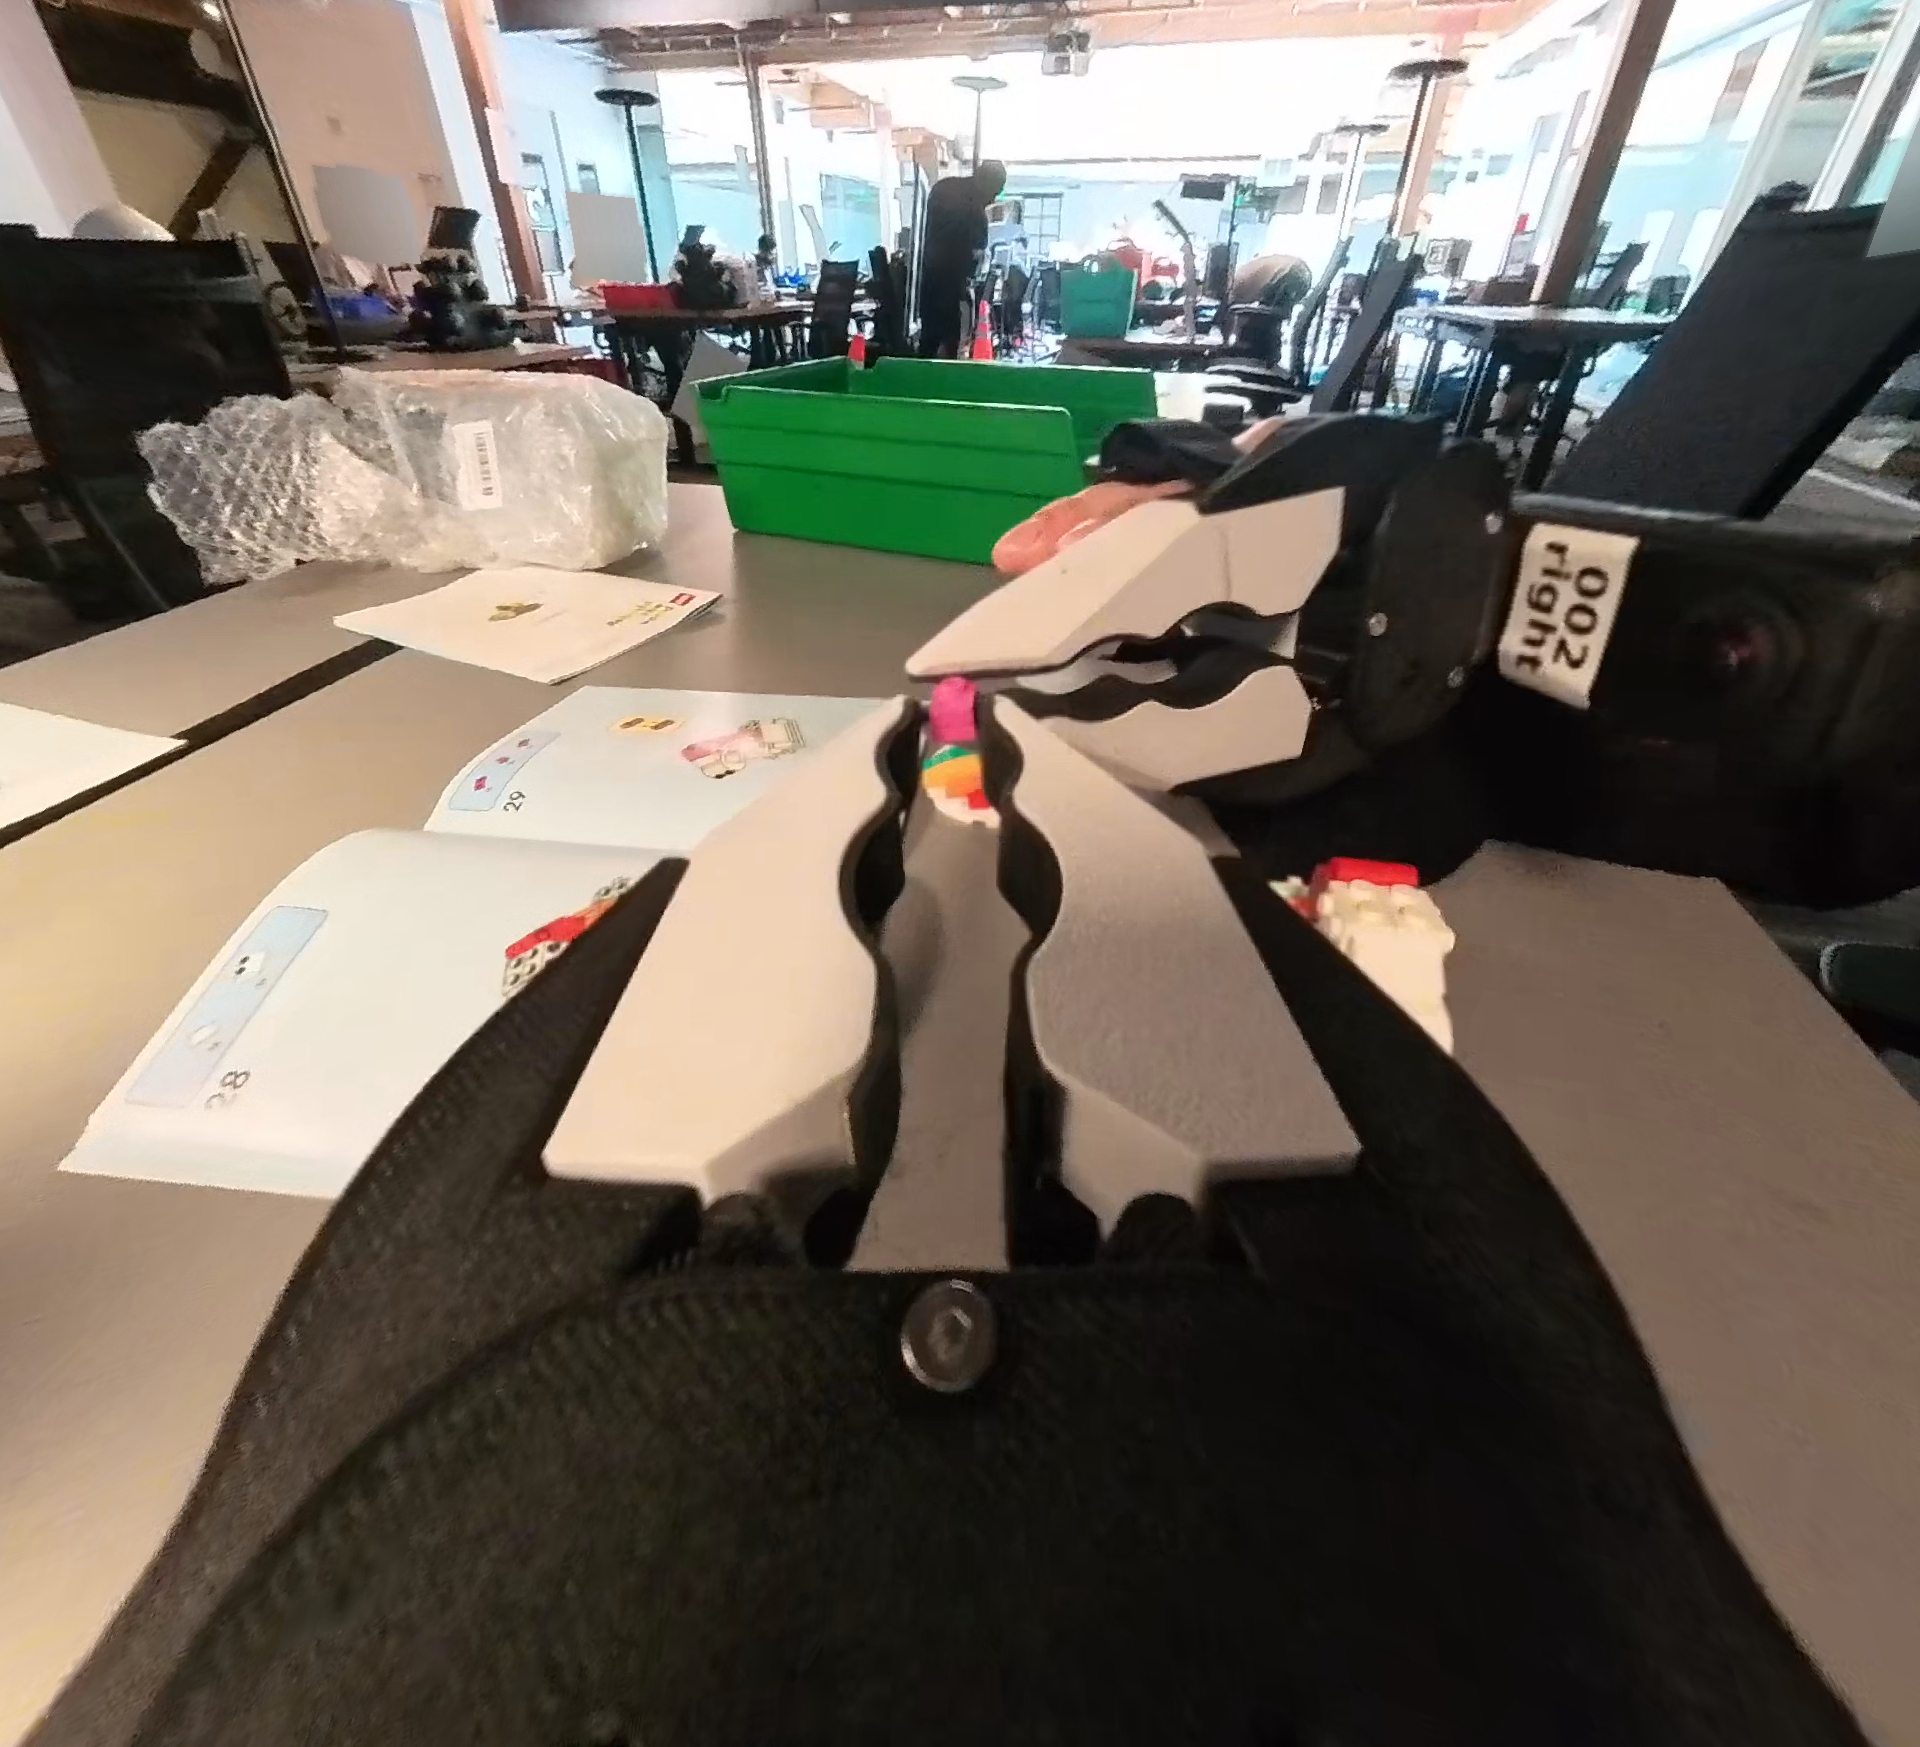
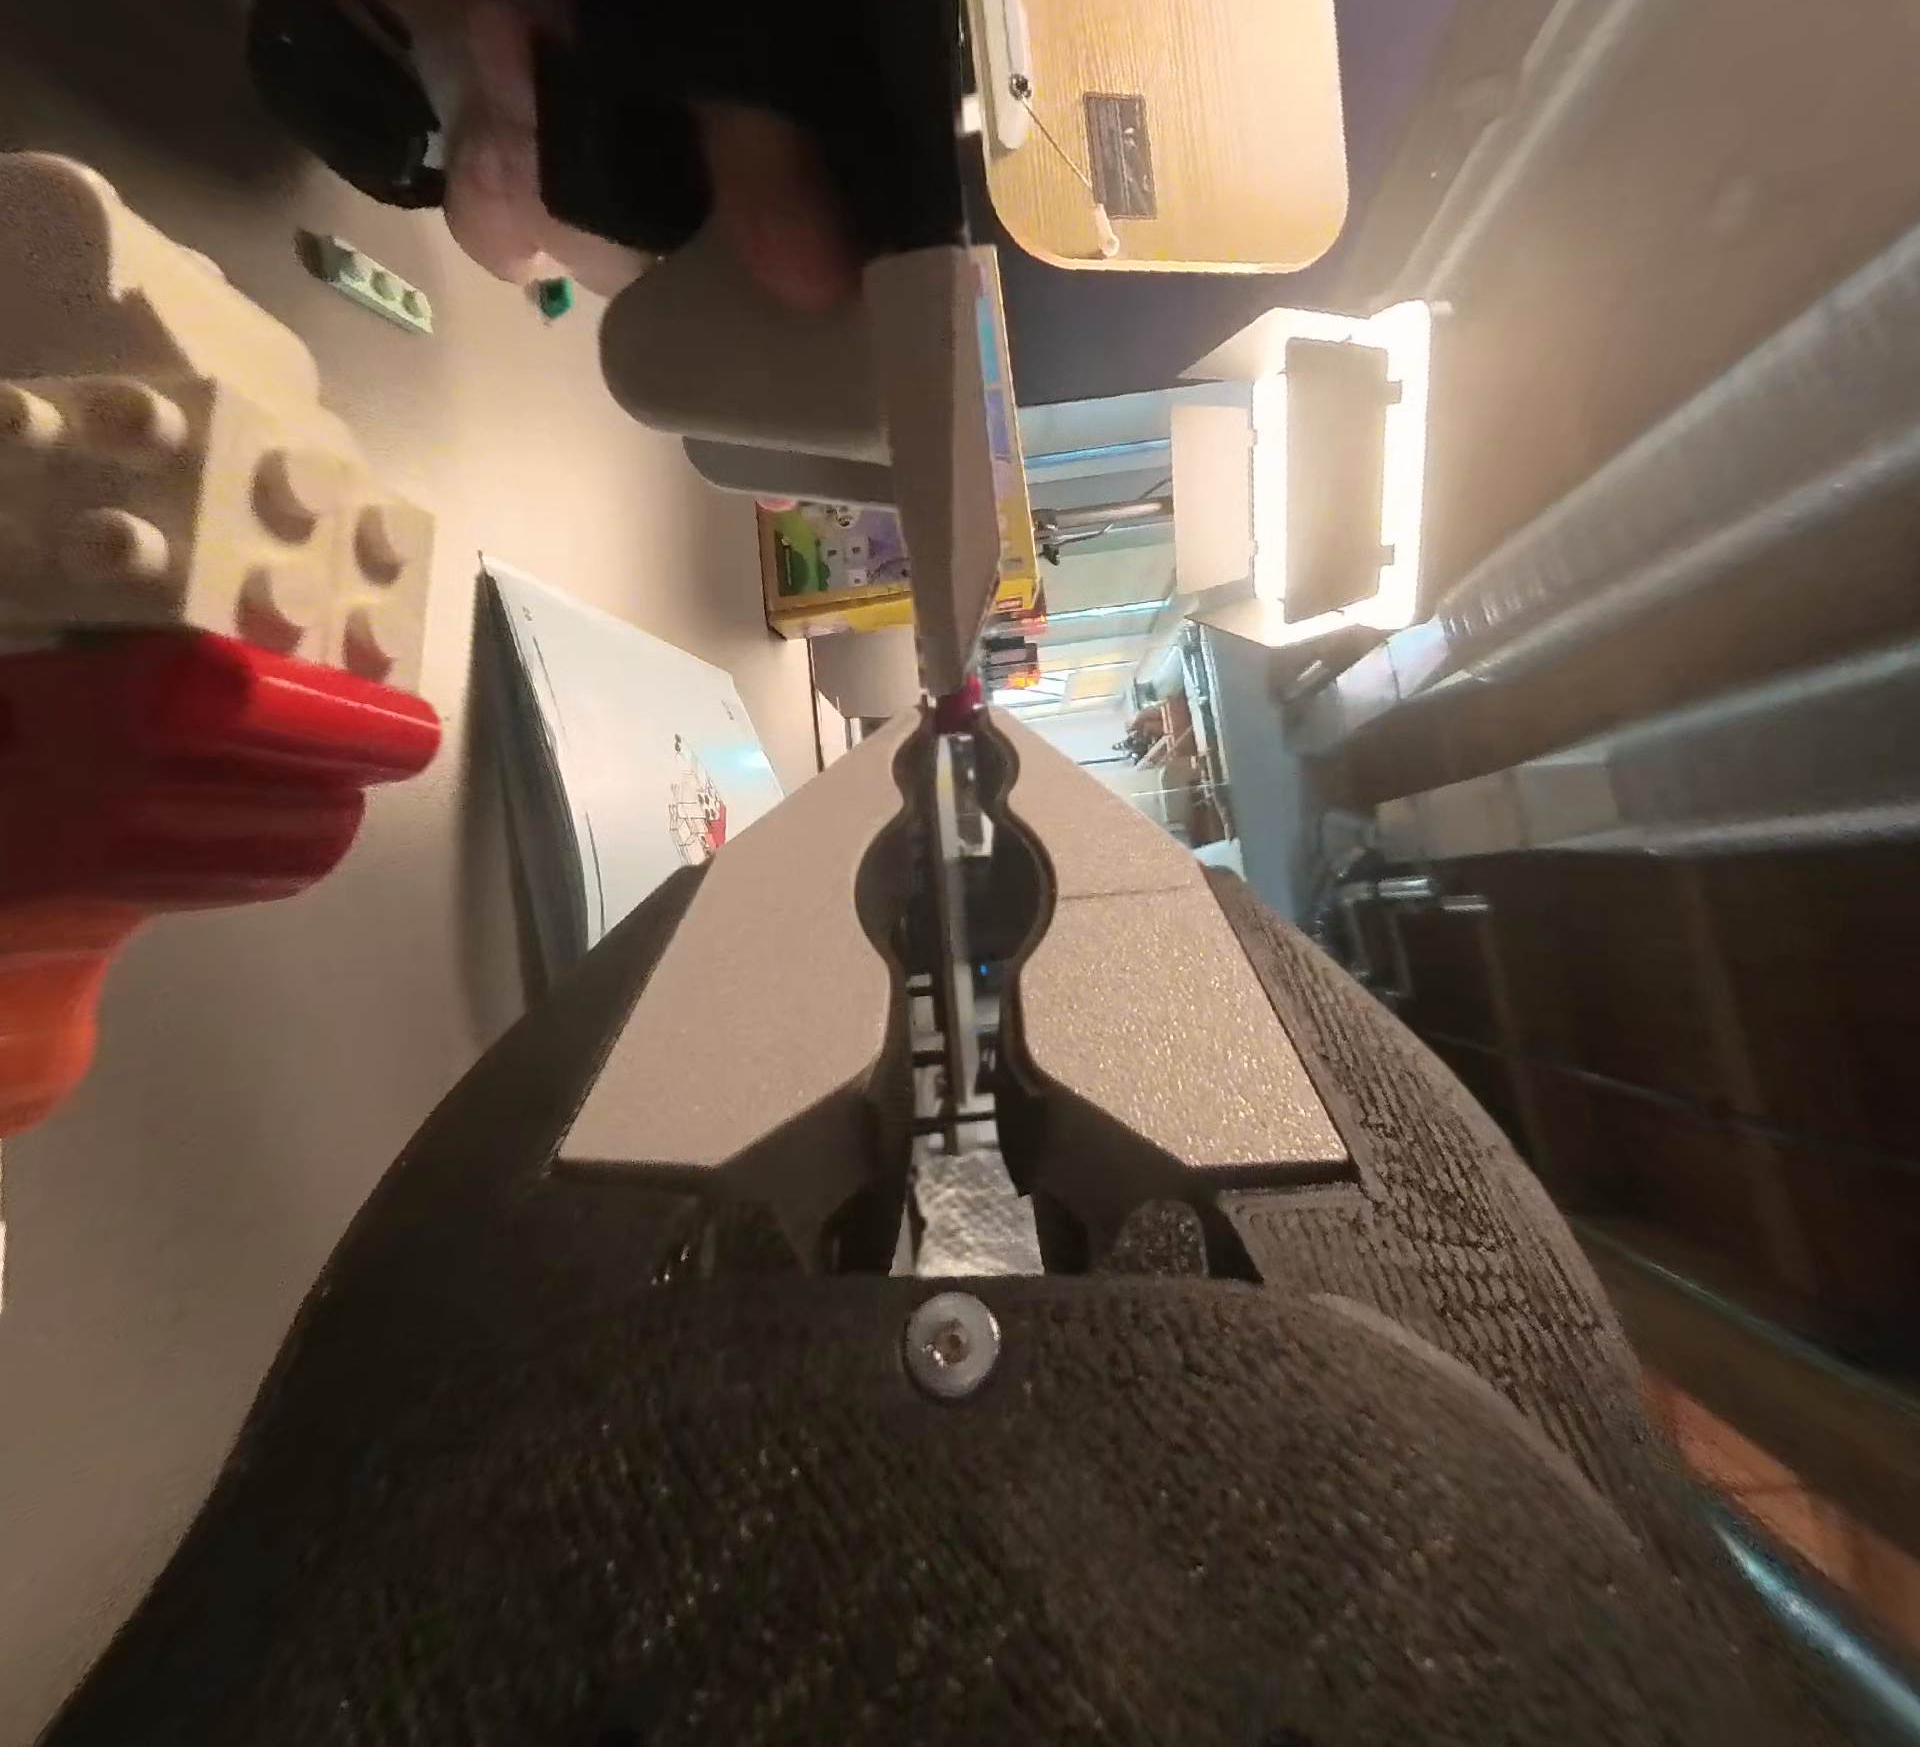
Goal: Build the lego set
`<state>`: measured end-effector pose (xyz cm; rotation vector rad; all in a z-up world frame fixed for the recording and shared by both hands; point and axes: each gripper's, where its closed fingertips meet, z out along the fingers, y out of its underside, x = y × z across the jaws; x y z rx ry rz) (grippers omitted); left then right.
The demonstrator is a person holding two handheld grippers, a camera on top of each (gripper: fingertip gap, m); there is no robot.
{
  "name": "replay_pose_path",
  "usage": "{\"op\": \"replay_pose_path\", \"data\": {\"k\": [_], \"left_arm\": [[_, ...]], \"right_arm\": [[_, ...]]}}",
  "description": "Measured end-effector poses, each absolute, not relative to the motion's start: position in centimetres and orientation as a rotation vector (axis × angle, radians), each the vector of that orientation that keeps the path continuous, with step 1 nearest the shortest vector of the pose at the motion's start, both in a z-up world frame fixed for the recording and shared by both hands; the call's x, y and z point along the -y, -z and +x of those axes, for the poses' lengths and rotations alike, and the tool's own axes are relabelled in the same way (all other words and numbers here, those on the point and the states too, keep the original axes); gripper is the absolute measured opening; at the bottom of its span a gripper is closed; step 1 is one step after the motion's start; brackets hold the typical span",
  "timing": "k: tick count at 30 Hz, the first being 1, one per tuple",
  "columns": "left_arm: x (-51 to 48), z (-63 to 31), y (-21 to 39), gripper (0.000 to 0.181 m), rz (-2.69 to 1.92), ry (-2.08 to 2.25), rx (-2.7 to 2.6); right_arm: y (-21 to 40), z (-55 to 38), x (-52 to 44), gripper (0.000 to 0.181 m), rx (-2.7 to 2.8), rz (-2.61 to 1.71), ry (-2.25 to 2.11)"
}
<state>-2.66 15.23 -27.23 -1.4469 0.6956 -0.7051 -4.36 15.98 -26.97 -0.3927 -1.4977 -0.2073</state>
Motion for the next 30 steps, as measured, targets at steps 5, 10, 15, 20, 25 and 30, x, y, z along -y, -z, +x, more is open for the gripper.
{"op": "replay_pose_path", "data": {"k": [5,10,15,20,25,30], "left_arm": [[-15.1,-2.7,27.4,0.007,-1.440,0.659,-0.740],[-15.1,-3.0,27.3,0.007,-1.455,0.714,-0.725],[-15.1,-3.4,27.2,0.007,-1.473,0.770,-0.695],[-15.2,-3.5,27.4,0.007,-1.498,0.804,-0.684],[-15.3,-3.5,27.7,0.007,-1.526,0.852,-0.669],[-15.4,-3.5,28.0,0.007,-1.552,0.933,-0.651]], "right_arm": [[27.1,-4.5,-15.9,0.003,1.489,-0.402,0.187],[27.0,-4.5,-16.0,0.015,1.471,-0.582,-0.037],[26.5,-4.0,-15.8,0.012,1.458,-0.558,-0.076],[27.2,-4.2,-15.7,0.005,1.488,-0.509,0.000],[27.4,-4.3,-15.7,0.006,1.493,-0.436,0.109],[27.4,-4.2,-16.0,0.014,1.487,-0.414,0.163]]}}
